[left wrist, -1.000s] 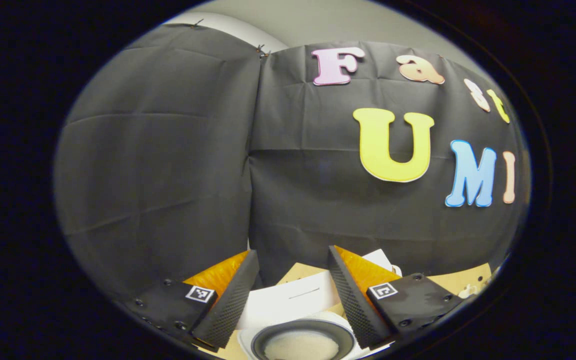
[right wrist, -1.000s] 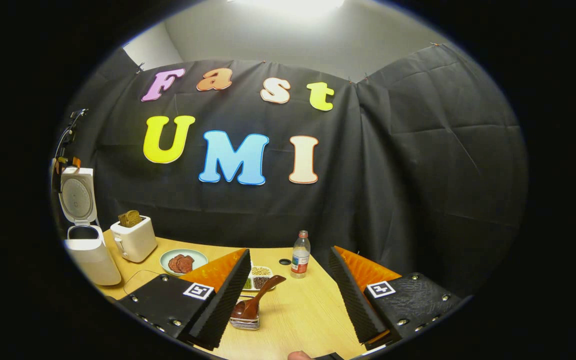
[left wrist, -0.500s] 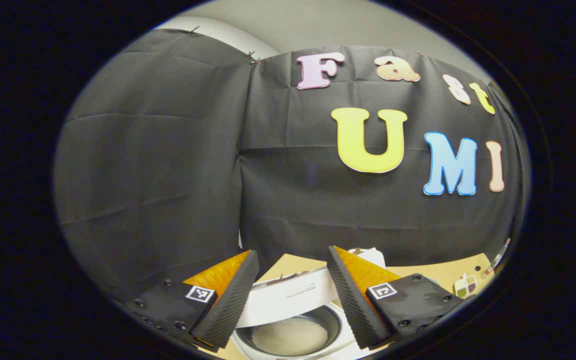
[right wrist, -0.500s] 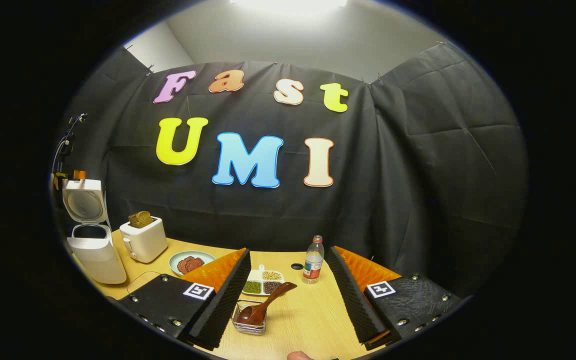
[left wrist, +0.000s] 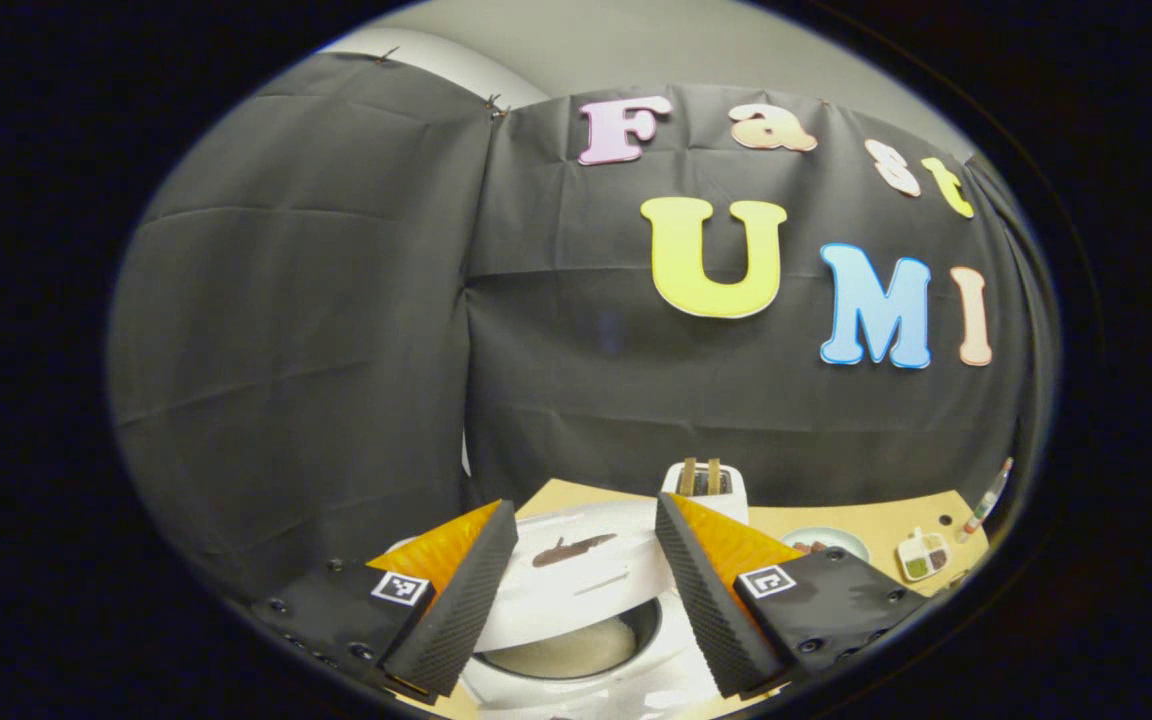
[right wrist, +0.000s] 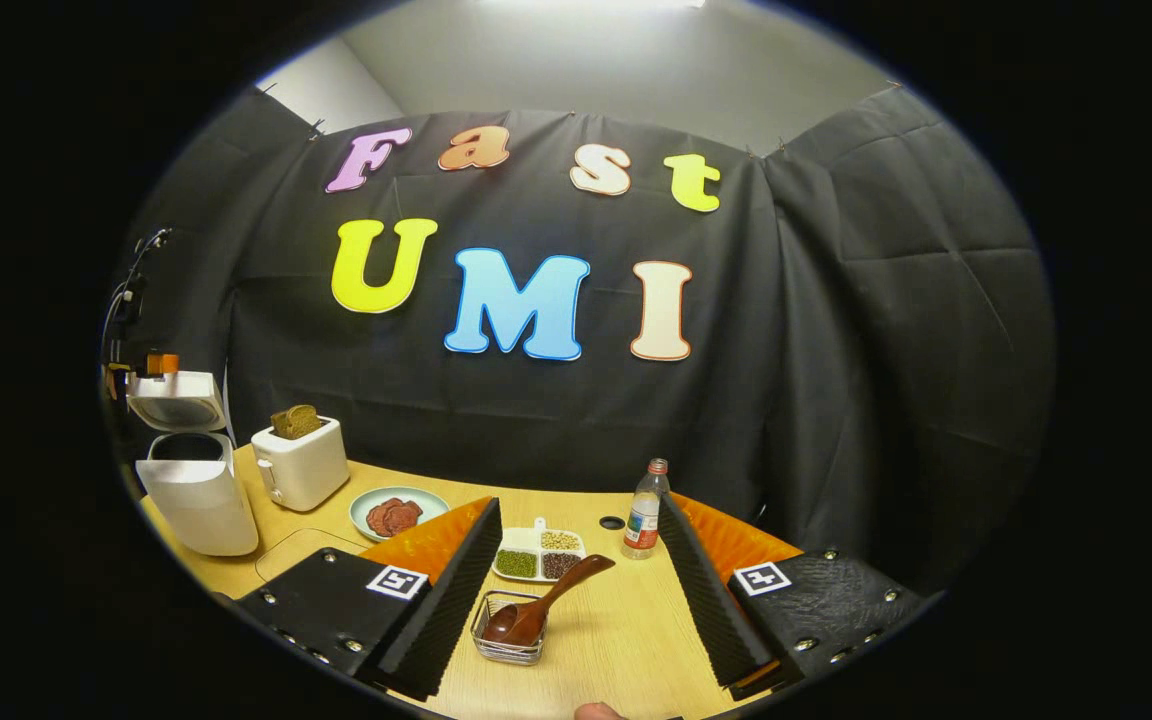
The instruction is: Close the left gripper, press the button to open the rice cooker; take a wooden spoon from the chopstick holder with the right hand, scoop a spoonful of rice and pour it into the rice cooker, then put the wooden spoon back into the chopstick holder.
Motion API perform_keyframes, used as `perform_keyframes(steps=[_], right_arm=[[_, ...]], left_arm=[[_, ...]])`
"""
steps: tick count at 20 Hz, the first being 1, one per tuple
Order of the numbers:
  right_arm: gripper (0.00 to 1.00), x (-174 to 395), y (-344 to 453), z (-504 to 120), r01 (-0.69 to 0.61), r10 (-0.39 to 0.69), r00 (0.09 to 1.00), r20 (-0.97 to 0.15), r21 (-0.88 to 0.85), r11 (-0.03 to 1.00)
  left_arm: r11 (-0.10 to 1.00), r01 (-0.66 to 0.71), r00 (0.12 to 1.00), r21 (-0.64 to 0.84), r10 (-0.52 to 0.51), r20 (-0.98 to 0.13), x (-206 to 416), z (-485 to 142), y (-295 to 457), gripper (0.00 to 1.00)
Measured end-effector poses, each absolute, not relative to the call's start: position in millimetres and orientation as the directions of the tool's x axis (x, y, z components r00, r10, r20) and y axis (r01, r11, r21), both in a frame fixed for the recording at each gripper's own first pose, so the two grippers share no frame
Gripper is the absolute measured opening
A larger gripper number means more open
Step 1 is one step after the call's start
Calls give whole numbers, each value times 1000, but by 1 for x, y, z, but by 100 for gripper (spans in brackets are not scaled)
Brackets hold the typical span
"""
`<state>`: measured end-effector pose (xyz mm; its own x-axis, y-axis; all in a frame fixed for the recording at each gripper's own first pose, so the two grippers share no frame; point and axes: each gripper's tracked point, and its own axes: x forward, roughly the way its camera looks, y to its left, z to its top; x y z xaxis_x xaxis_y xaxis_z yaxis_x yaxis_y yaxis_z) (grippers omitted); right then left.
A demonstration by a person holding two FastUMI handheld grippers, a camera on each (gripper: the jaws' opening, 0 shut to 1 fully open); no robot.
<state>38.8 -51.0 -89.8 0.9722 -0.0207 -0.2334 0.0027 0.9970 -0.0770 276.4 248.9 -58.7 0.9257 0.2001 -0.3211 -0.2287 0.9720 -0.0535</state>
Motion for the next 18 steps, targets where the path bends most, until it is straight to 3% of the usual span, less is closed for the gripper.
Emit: perform_keyframes(steps=[10,13,14,16,18], right_arm=[[95,36,-33,-98,-12,-3,969,-247,-59,998],[95,31,-30,-104,-16,-4,967,-254,-77,997],[96,30,-30,-105,-16,-4,966,-257,-76,997],[95,26,-30,-109,-15,-3,964,-265,-67,998],[95,22,-35,-114,-7,-11,962,-273,-66,998]], left_arm=[[974,-201,901,-100,144,-410,254,-82,225,98],[983,-177,895,-46,142,-422,249,-90,232,92],[983,-178,891,-47,141,-433,247,-93,233,100],[984,-174,880,-37,139,-454,242,-95,228,96],[986,-165,876,-11,142,-460,241,-98,232,100]])
